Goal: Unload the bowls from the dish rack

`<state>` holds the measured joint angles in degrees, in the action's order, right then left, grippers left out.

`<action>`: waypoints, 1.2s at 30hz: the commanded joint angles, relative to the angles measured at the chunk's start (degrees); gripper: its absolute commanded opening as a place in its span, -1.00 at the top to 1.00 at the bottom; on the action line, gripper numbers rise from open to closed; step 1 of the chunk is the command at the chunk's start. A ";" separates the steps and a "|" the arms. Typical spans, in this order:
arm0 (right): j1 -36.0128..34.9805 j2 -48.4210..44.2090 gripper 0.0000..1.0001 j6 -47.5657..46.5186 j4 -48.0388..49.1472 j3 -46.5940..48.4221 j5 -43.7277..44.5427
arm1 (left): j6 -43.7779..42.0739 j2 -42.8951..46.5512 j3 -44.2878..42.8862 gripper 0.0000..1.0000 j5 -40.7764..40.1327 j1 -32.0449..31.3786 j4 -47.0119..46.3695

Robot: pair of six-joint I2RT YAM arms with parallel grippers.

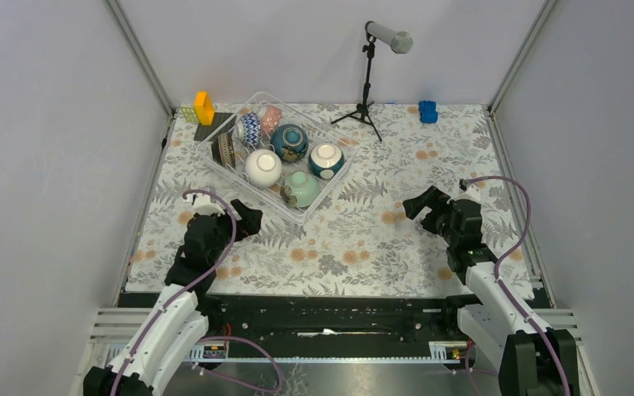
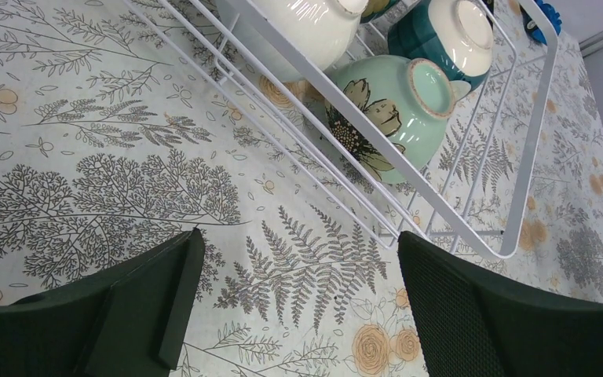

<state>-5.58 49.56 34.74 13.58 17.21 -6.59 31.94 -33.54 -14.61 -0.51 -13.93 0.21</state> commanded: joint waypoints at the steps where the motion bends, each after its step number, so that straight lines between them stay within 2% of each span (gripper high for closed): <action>1: -0.08 0.02 -0.99 -0.62 1.63 0.82 0.43 | -0.37 -0.31 0.26 -0.97 1.12 -0.02 -3.59; 10: -0.07 0.01 -0.99 -0.55 1.70 0.67 0.18 | -0.03 -1.51 -0.79 -0.97 1.27 0.01 -3.18; 18: -0.04 0.00 -0.99 -0.40 3.07 0.33 -1.66 | 8.07 -5.66 -10.90 -0.98 -6.62 -0.03 6.99; 26: -0.05 1.20 -0.99 -1.04 3.28 0.43 -2.60 | 7.28 -16.95 -23.04 -0.97 -11.81 -0.04 11.78; 36: -0.20 4.25 -0.99 -1.25 2.71 6.12 -12.00 | 2.15 -29.65 -34.15 -0.97 -12.51 -0.04 10.29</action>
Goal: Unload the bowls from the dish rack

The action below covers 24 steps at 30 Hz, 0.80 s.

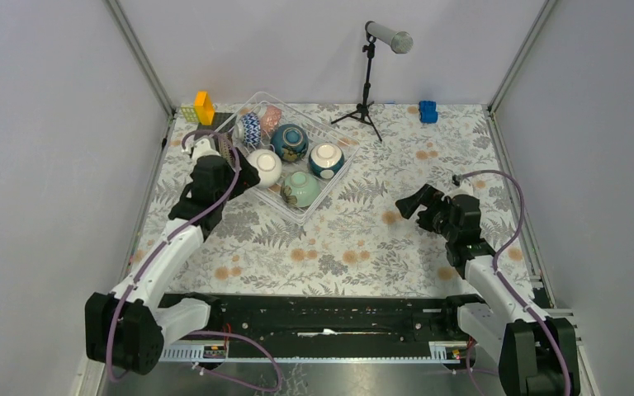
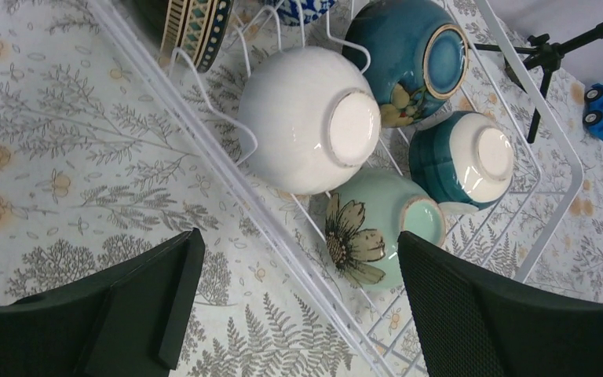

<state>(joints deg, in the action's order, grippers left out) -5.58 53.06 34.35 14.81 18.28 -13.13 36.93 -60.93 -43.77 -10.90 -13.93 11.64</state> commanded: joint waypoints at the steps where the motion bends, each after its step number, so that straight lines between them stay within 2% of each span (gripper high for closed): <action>1: -0.50 1.00 -0.99 -0.78 1.08 5.98 -5.81 | -3.16 -3.16 -5.69 -0.97 -2.53 -0.01 -1.39; 7: -3.56 4.43 -0.99 -1.47 -2.89 11.35 -4.99 | -3.40 -8.65 -9.21 -0.96 -3.73 -0.07 -1.83; 12: -9.56 9.09 -0.90 -2.86 -7.53 17.44 0.91 | -4.69 -11.76 -11.50 -0.93 -5.59 -0.65 -2.34; 17: -12.47 11.69 -0.89 -1.46 -10.02 21.51 6.08 | -7.33 -15.93 -17.46 -0.93 -16.98 -0.64 1.14; 20: -12.78 12.31 -0.89 -1.85 -10.85 22.69 6.31 | -8.35 -19.04 -21.11 -0.94 -24.05 -0.66 2.98; 24: -12.78 12.06 -0.90 -2.54 -11.44 23.57 6.36 | -13.42 -23.92 -25.54 -0.97 -29.01 -0.66 2.39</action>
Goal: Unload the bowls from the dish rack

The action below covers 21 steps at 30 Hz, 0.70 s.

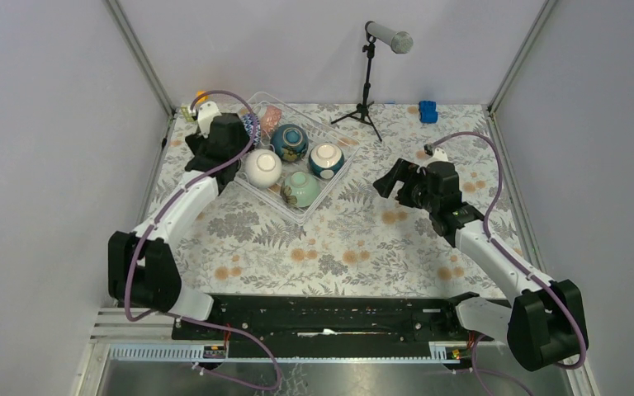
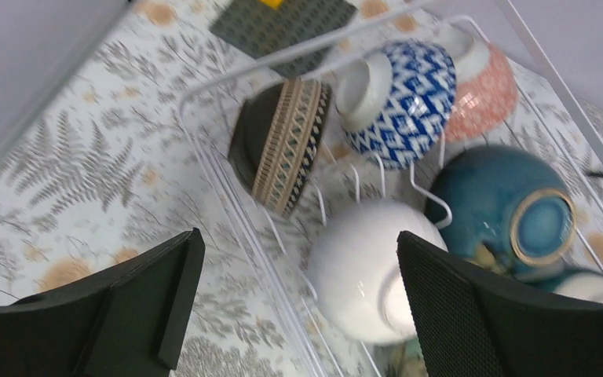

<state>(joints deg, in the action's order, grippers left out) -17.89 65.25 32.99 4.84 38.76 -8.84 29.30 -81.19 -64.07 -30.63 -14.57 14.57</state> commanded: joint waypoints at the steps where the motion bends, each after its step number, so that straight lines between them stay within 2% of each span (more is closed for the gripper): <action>1: -0.48 -0.19 -0.90 -1.28 -1.58 3.22 2.00 | -7.44 -5.04 -6.54 -0.98 -9.98 0.02 -0.76; 8: -0.50 -1.69 -0.90 -2.70 -2.32 3.87 2.44 | -13.41 -16.83 -18.03 -0.95 -18.67 0.00 4.88; 16: -0.50 -1.12 -0.91 -3.38 -2.06 4.11 3.22 | -15.39 -24.27 -23.36 -0.93 -14.42 -0.01 6.44; 21: -0.48 0.64 -0.90 -3.54 -1.51 4.39 3.13 | -15.59 -28.13 -26.39 -0.92 -16.16 -0.01 8.53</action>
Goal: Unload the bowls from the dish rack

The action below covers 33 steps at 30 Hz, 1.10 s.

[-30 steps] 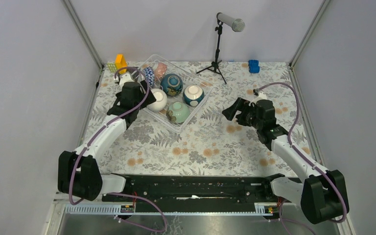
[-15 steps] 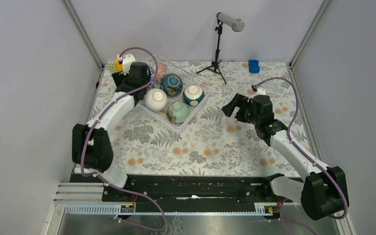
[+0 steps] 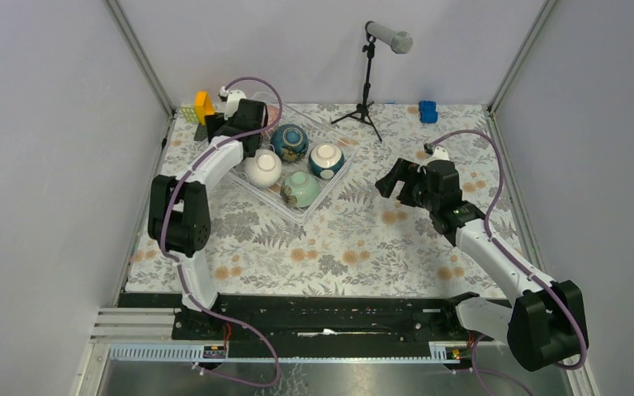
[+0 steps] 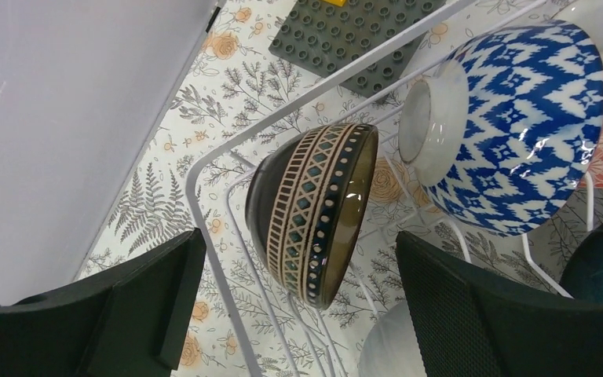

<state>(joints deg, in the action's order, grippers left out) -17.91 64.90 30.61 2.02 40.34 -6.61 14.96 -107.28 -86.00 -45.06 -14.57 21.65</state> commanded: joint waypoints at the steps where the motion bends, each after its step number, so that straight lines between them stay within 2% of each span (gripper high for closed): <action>1: -0.45 1.32 -0.90 -0.97 1.44 2.82 0.83 | -1.24 -2.78 -5.14 -0.92 -2.28 -0.02 2.11; 8: -0.46 0.61 -0.90 -0.63 3.16 1.61 0.49 | -1.42 -8.15 -9.74 -0.88 -6.94 -0.02 6.31; 12: -0.46 -0.54 -0.90 -0.72 3.77 0.91 1.11 | -1.81 -9.51 -10.77 -0.76 -7.97 -0.02 7.07; 17: -0.46 -0.81 -0.90 -0.69 3.78 0.86 1.08 | -2.67 -10.24 -10.98 -0.41 -10.07 -0.01 7.13; 20: -0.45 -1.01 -0.90 -0.79 3.78 0.73 1.18 | -3.30 -10.75 -11.11 -0.32 -11.98 -0.02 7.12; 29: -0.43 -1.18 -0.90 -0.74 3.78 0.61 0.99 | -4.39 -13.96 -13.77 -0.28 -15.36 -0.02 9.52; 33: -0.50 -1.21 -0.90 -0.73 3.87 0.67 0.90 | -4.07 -14.49 -14.15 -0.20 -15.25 0.03 9.73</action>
<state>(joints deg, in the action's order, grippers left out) -17.91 65.19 30.46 3.73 40.42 -6.55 11.31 -121.30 -97.38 -57.71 -14.57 30.79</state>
